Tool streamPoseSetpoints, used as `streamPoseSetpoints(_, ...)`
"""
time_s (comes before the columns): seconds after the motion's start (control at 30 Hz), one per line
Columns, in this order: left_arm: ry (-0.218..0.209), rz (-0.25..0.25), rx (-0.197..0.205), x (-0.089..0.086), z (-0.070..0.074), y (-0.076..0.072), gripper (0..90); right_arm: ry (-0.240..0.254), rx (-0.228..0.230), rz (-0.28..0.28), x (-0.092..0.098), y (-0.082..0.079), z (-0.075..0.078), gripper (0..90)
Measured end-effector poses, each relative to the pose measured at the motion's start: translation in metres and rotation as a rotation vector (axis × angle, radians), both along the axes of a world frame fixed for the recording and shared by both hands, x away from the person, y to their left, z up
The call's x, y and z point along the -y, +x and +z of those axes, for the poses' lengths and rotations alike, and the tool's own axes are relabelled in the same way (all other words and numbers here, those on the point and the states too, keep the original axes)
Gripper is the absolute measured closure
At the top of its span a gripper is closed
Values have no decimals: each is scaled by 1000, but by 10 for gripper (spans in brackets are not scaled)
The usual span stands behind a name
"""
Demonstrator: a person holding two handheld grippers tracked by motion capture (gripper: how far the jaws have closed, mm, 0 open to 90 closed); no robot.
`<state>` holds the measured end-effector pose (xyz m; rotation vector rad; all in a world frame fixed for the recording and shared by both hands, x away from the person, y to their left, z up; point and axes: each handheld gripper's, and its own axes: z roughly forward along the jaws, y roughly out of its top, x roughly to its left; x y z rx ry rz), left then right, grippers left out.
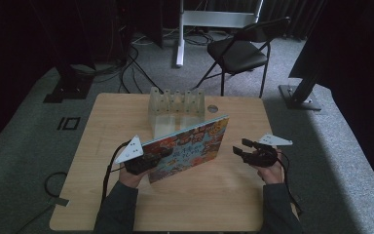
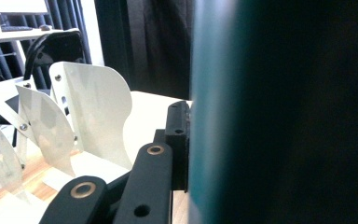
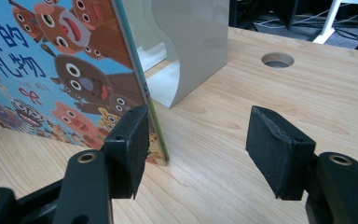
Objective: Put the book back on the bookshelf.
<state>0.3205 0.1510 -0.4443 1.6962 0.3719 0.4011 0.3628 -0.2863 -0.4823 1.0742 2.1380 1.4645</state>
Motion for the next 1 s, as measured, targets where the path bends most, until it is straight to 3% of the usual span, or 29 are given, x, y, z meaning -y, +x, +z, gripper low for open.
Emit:
streamPoseSetpoints(0.3,7,85,19,8,0,-10,797,-3,-8,-17,4,0,-3,391)
streamPoseSetpoints(0.6,-18,83,23,9,-2,-9,785,-20,-25,-37,8,1,-11,391)
streamPoseSetpoints(0.8,-79,68,-24,6,-14,-4,728,-28,-36,-48,10,1,-16,391)
streamPoseSetpoints(1.0,-93,65,-36,5,-20,-2,723,-30,-47,-55,12,2,-20,391)
